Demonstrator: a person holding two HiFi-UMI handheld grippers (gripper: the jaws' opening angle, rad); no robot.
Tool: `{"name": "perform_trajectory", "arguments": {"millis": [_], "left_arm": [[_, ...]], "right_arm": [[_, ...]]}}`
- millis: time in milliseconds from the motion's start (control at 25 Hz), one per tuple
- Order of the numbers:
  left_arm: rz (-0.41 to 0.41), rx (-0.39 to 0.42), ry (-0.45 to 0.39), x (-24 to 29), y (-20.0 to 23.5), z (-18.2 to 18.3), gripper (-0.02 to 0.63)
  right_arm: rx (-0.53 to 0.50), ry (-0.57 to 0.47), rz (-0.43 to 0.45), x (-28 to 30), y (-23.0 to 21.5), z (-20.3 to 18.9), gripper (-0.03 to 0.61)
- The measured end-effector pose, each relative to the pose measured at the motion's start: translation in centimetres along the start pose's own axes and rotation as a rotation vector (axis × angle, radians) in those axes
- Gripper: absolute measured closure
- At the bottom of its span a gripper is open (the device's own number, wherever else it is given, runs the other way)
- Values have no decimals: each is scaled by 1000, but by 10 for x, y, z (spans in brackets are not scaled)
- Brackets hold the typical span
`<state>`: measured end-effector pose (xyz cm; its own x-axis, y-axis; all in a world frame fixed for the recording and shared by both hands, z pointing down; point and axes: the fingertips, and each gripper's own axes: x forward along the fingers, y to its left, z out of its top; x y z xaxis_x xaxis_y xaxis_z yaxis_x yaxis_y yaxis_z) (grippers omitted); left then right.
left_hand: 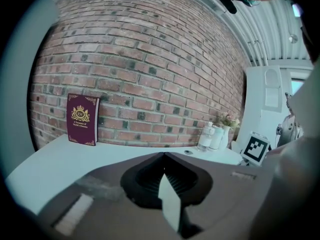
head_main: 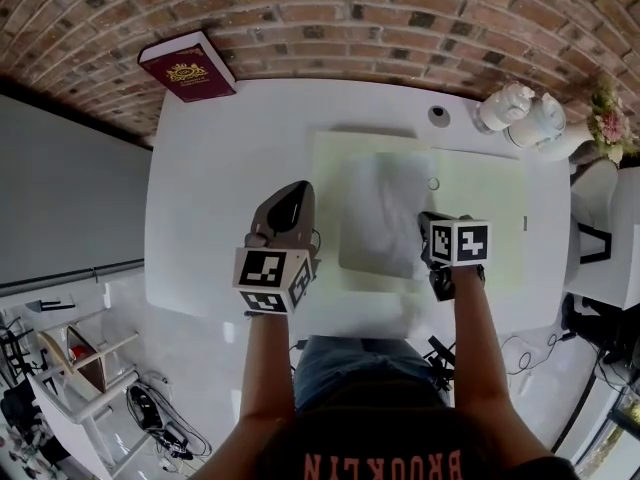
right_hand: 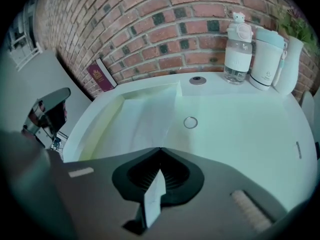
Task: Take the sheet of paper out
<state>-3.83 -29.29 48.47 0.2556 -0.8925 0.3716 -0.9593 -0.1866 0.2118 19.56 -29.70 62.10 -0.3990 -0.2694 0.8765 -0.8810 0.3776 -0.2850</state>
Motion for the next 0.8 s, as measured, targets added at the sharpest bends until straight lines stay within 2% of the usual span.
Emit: {"name": "perform_trajectory", "arguments": {"millis": [800], "left_arm": [[28,44,-21,1,-73,5,617]], "right_arm": [[-20,-44,31,-35,-63,-3,575]]}}
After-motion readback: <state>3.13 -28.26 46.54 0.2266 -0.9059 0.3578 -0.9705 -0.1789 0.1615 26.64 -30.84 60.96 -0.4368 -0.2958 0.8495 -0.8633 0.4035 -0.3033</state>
